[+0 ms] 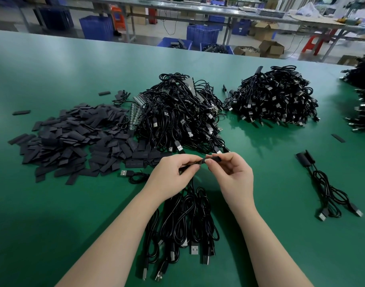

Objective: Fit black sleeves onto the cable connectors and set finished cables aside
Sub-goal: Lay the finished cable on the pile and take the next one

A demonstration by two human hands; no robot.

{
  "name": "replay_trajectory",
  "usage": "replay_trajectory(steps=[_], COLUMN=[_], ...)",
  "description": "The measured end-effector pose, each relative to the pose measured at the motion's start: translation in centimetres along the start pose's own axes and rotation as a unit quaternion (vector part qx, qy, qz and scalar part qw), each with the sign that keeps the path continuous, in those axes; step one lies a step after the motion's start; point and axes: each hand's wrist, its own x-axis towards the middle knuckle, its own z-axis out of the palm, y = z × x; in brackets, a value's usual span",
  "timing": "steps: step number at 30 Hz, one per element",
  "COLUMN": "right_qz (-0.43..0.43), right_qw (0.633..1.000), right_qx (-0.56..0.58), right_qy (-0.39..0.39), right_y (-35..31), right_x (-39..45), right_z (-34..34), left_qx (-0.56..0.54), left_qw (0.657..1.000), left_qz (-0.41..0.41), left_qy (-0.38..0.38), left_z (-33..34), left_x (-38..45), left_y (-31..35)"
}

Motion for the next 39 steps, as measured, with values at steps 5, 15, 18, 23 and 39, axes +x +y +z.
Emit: replay_trajectory(steps=[5, 15, 18, 23, 39], right_qz=[0.029, 0.071, 0.065, 0.089, -0.014], right_qw=[0.999, 0.996, 0.997, 0.994, 1.000], right_qx=[0.015, 0.040, 0.030, 0.047, -0.004], right_qy=[-0.021, -0.043, -0.039, -0.032, 0.023], right_y=[0.19, 0.69, 0.82, 0.93, 0.56], right_x=[0.31, 0.49, 0.56, 0.64, -0.11], right_z=[-0.27, -0.63, -0.61, -0.53, 0.34], left_qx=[-0.002, 0.009, 0.009, 0.005, -0.006], left_qw=[1.000, 1.000, 1.000, 1.000, 1.000], left_qz=[0.006, 0.005, 0.006, -0.007, -0.022], left_qy=[0.002, -0.006, -0.006, 0.001, 0.008], left_z=[-0.08, -0.14, -0.17, -0.15, -0.08], left_x=[-0.03, -0.15, -0.18, -0.16, -0.05], left_y=[0.03, 0.23, 0.33, 0.33, 0.44])
